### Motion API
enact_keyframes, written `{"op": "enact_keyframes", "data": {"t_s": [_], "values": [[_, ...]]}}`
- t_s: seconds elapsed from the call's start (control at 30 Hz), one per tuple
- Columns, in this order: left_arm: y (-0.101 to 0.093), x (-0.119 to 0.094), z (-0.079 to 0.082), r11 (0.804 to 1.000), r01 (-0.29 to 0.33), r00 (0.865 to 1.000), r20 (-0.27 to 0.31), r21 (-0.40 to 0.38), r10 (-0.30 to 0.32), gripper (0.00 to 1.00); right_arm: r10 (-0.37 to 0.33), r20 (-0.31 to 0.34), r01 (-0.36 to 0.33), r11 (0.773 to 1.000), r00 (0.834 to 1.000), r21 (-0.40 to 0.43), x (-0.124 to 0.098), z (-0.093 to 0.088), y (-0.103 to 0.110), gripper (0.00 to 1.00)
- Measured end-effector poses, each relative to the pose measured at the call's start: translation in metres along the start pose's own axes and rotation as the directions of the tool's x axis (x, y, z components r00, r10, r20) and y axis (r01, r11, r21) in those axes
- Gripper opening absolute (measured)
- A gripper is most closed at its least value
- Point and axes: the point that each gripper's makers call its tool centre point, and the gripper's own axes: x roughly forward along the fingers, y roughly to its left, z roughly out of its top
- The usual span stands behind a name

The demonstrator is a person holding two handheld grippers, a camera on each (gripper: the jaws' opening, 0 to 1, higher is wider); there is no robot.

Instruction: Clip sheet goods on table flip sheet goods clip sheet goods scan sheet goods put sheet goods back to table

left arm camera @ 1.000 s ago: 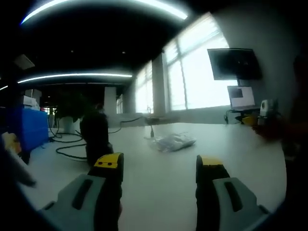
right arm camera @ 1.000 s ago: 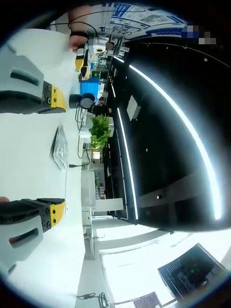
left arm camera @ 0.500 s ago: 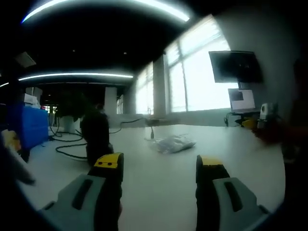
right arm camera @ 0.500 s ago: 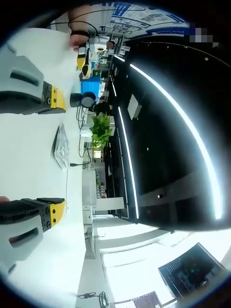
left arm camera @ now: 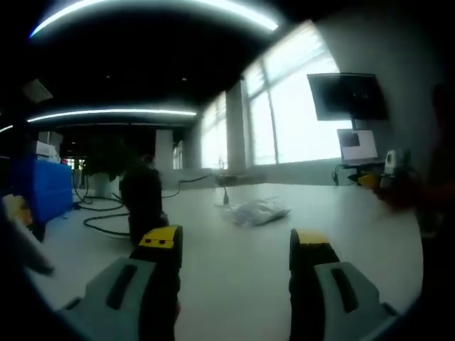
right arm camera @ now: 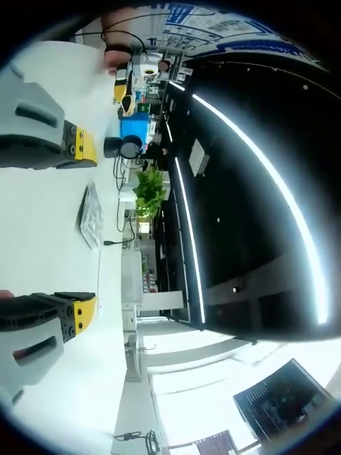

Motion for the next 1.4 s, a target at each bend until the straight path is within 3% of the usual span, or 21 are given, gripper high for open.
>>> {"op": "enact_keyframes", "data": {"t_s": [0.6, 1.4], "values": [[-0.0048, 0.0009, -0.0014, 1.000, 0.017, 1.000, -0.009, 0.024, -0.017, 0.52, -0.001, -0.006, 0.001, 1.000, 1.000, 0.000, 0.0006, -0.0009, 0.0000, 0.65], [0.0015, 0.0004, -0.0015, 0.999, -0.015, 1.000, -0.012, 0.044, 0.015, 0.56, 0.004, -0.015, -0.005, 1.000, 1.000, -0.017, 0.0016, -0.0029, 0.0015, 0.66]]}}
